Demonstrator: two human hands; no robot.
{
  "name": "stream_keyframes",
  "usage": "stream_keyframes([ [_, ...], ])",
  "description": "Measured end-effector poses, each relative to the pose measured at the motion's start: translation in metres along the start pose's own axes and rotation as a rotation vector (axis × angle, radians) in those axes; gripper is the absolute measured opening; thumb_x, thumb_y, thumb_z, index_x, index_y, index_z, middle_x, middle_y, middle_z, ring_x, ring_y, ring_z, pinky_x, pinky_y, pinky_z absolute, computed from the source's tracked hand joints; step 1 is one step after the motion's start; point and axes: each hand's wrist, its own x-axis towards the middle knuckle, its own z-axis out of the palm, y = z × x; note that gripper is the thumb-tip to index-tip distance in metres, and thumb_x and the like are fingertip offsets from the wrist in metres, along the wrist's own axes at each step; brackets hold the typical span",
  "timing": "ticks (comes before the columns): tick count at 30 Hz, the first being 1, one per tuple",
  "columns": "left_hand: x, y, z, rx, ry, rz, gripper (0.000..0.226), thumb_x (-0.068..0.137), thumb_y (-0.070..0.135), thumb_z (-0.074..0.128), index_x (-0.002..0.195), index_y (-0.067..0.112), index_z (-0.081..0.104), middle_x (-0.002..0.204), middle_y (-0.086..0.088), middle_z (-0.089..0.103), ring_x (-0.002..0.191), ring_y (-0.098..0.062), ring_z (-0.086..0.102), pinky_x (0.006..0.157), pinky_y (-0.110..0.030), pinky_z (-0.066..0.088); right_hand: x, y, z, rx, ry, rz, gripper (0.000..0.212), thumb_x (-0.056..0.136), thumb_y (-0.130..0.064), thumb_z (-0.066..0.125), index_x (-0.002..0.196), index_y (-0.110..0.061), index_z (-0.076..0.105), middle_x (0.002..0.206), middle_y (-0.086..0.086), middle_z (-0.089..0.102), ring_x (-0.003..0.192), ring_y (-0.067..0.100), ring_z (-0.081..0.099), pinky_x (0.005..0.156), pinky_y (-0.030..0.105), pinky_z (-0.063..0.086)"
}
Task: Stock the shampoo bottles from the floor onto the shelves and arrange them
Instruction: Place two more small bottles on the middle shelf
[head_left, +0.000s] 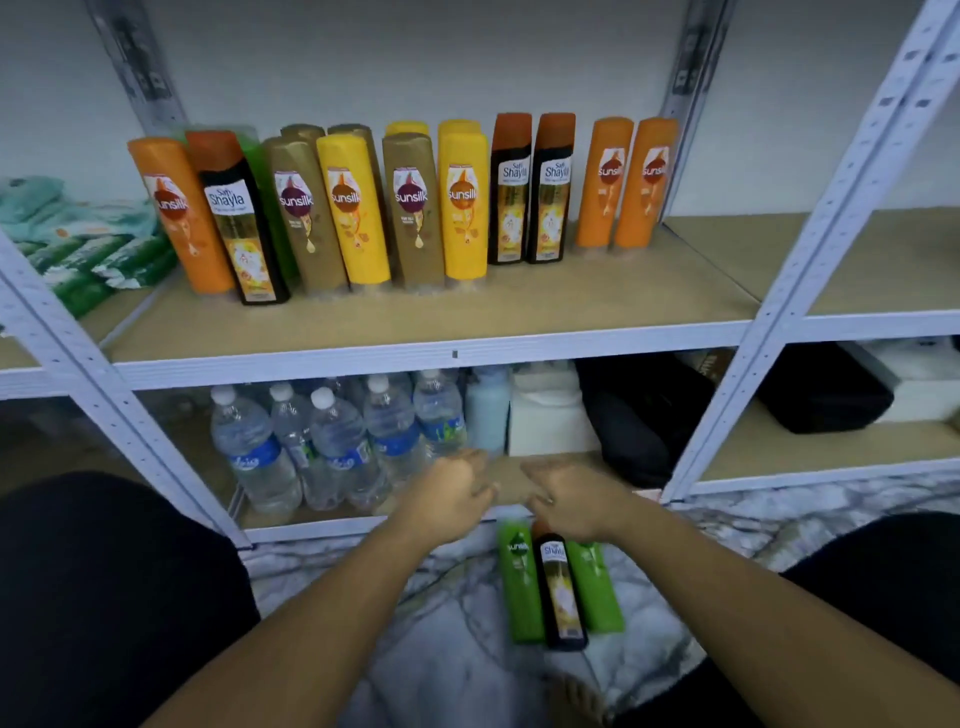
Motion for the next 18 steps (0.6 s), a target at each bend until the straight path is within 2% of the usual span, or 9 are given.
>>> stream_keyframes([
  [2, -0.010, 0.003, 0.026, -0.033, -0.069, -0.058, 0.046, 0.098, 0.041, 0.054, 0.133, 0.012, 0.058, 0.133, -0.014, 0.064, 0.121, -0.034, 0.059, 0.091, -0.033, 0.048, -0.007, 0.010, 0.024, 0.022, -0.092, 0.061, 0.054, 0.101, -0.042, 0.042, 0.147, -0.013, 0.042, 0.150, 0.013, 0.046, 0.137, 0.031, 0.043, 0.109, 0.039, 0.038],
  [5, -0.022, 0.006, 0.055, -0.073, -0.147, -0.132, 0.049, 0.097, 0.038, 0.058, 0.137, 0.009, 0.058, 0.138, -0.016, 0.061, 0.127, -0.033, 0.056, 0.097, -0.033, 0.046, -0.013, 0.023, 0.056, 0.105, -0.212, 0.137, 0.042, 0.101, -0.041, 0.043, 0.133, -0.016, 0.052, 0.134, 0.012, 0.058, 0.118, 0.031, 0.055, 0.093, 0.039, 0.047],
  [7, -0.028, 0.007, 0.072, -0.095, -0.201, -0.151, 0.044, 0.097, 0.036, 0.060, 0.128, 0.005, 0.062, 0.132, -0.019, 0.063, 0.123, -0.033, 0.059, 0.094, -0.035, 0.047, -0.015, 0.029, 0.076, 0.160, -0.251, 0.184, 0.039, 0.099, -0.041, 0.045, 0.128, -0.017, 0.054, 0.127, 0.012, 0.060, 0.109, 0.030, 0.058, 0.086, 0.037, 0.048],
  [9, -0.033, 0.009, 0.084, -0.099, -0.251, -0.146, 0.036, 0.097, 0.037, 0.058, 0.118, 0.009, 0.064, 0.121, -0.019, 0.067, 0.114, -0.034, 0.061, 0.082, -0.032, 0.045, -0.016, 0.034, 0.095, 0.180, -0.282, 0.228, 0.043, 0.095, -0.045, 0.047, 0.127, -0.017, 0.056, 0.131, 0.012, 0.059, 0.113, 0.030, 0.058, 0.089, 0.037, 0.048],
  [11, -0.035, 0.011, 0.093, -0.114, -0.294, -0.149, 0.025, 0.097, 0.038, 0.058, 0.109, 0.018, 0.063, 0.115, -0.016, 0.068, 0.108, -0.032, 0.063, 0.076, -0.030, 0.043, -0.017, 0.038, 0.112, 0.205, -0.306, 0.257, 0.053, 0.090, -0.047, 0.049, 0.135, -0.021, 0.054, 0.138, 0.011, 0.055, 0.121, 0.031, 0.055, 0.098, 0.039, 0.047],
  [13, -0.033, 0.012, 0.099, -0.124, -0.314, -0.132, 0.026, 0.096, 0.037, 0.059, 0.115, 0.020, 0.064, 0.119, -0.014, 0.069, 0.110, -0.031, 0.063, 0.080, -0.030, 0.046, -0.018, 0.041, 0.121, 0.236, -0.310, 0.283, 0.054, 0.088, -0.046, 0.050, 0.136, -0.023, 0.053, 0.138, 0.012, 0.055, 0.120, 0.032, 0.054, 0.098, 0.039, 0.047],
  [15, -0.029, 0.009, 0.106, -0.147, -0.324, -0.124, 0.040, 0.095, 0.038, 0.061, 0.131, 0.022, 0.061, 0.128, -0.009, 0.067, 0.117, -0.028, 0.061, 0.088, -0.028, 0.047, -0.014, 0.045, 0.125, 0.276, -0.296, 0.302, 0.049, 0.089, -0.043, 0.052, 0.133, -0.022, 0.054, 0.135, 0.013, 0.057, 0.117, 0.032, 0.056, 0.095, 0.038, 0.049],
  [18, -0.018, -0.003, 0.120, -0.176, -0.361, -0.112, 0.047, 0.090, 0.039, 0.062, 0.137, 0.031, 0.058, 0.134, -0.002, 0.065, 0.122, -0.024, 0.060, 0.093, -0.027, 0.048, -0.001, 0.055, 0.137, 0.328, -0.257, 0.349, 0.047, 0.095, -0.040, 0.051, 0.138, -0.020, 0.053, 0.140, 0.014, 0.055, 0.123, 0.033, 0.054, 0.101, 0.040, 0.047],
])
